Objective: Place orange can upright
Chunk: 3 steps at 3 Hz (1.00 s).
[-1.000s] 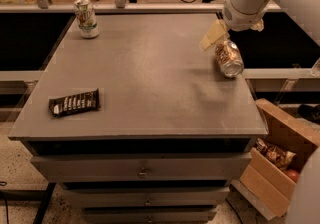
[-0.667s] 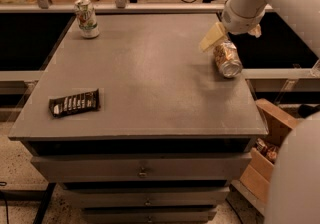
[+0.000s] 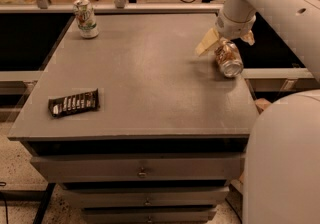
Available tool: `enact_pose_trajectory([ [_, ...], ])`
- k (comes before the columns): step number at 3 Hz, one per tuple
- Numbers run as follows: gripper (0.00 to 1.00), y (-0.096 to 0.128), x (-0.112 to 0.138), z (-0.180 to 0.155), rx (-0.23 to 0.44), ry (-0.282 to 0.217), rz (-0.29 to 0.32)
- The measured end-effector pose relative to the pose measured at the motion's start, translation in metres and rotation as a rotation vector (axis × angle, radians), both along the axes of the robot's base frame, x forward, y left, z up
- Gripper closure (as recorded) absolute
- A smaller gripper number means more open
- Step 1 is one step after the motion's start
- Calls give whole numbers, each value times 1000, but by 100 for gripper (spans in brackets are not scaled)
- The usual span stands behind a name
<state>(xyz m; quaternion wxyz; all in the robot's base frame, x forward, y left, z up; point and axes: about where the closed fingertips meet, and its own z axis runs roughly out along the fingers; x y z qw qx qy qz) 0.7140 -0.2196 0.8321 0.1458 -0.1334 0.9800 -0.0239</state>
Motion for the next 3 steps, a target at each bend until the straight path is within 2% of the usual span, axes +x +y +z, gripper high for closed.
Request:
enact_pose_trajectory([
  [1,0,-2,-1,-6,-4,24,-10],
  [3,41,-4,-10,-11,-18,69,21],
])
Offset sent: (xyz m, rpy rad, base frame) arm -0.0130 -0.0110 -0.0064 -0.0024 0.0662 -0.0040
